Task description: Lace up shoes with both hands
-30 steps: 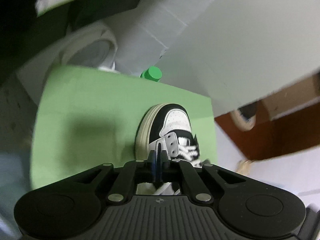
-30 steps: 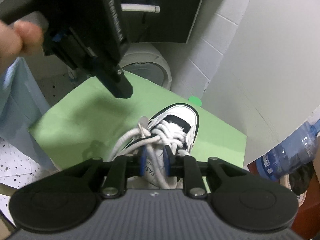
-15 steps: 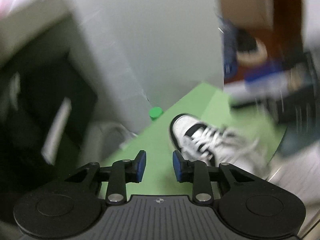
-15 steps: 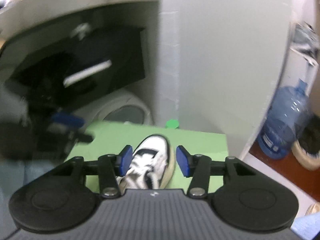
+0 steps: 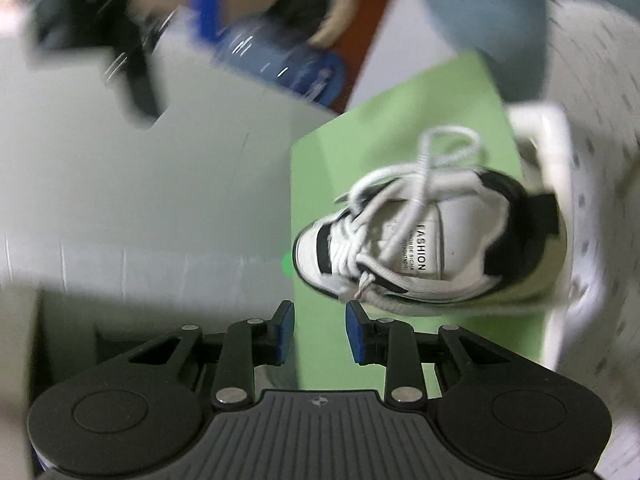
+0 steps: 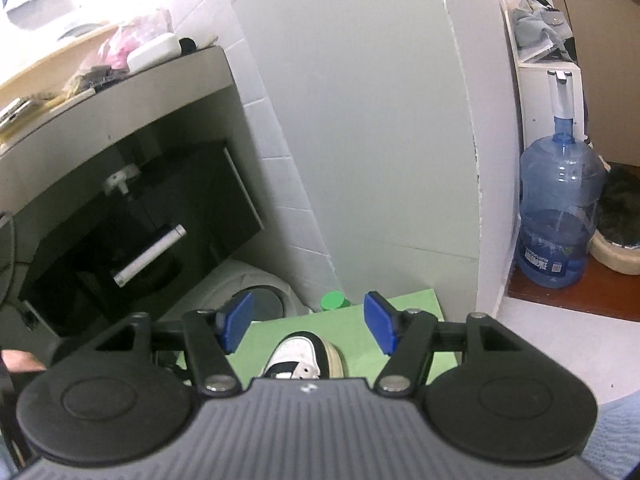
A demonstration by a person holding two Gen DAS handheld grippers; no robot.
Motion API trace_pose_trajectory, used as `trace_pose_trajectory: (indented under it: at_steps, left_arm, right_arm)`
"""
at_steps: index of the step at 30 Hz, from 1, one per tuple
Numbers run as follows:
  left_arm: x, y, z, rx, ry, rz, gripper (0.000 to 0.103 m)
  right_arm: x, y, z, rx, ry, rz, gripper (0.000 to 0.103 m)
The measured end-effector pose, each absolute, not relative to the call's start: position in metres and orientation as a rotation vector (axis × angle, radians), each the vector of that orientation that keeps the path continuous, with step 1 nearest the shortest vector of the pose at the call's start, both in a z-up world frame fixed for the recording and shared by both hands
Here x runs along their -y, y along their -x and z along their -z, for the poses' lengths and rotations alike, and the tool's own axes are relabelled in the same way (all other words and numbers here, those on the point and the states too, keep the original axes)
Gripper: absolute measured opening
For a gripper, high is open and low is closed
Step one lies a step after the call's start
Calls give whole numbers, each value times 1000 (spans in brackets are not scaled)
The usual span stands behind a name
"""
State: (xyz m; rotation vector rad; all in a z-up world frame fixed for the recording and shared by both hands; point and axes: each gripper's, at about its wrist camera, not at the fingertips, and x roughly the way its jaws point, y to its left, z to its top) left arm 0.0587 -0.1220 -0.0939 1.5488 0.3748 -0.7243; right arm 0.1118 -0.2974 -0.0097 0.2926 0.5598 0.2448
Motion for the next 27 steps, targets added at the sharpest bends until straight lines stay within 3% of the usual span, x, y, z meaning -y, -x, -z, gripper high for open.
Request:
trace_pose_trajectory:
  at_steps: [5, 15, 18, 23, 27]
  left_arm:
    - [119, -53, 108, -253, -1737, 800, 32]
    - [121, -59, 117, -300, -1757, 835, 31]
    - [122, -66, 126, -289, -1809, 842, 27]
    - [119, -61, 140, -206, -1929, 863, 10]
    - [113, -52, 152, -110, -2029, 871, 10]
  right_arm:
    - [301, -109, 8, -540, -323, -252, 73]
    - [310, -108, 8, -525, -388, -260, 74]
    - [309, -108, 8, -526, -383, -264, 74]
    - [309, -108, 9, -531, -378, -267, 74]
    - [310, -109, 10, -537, -388, -263, 74]
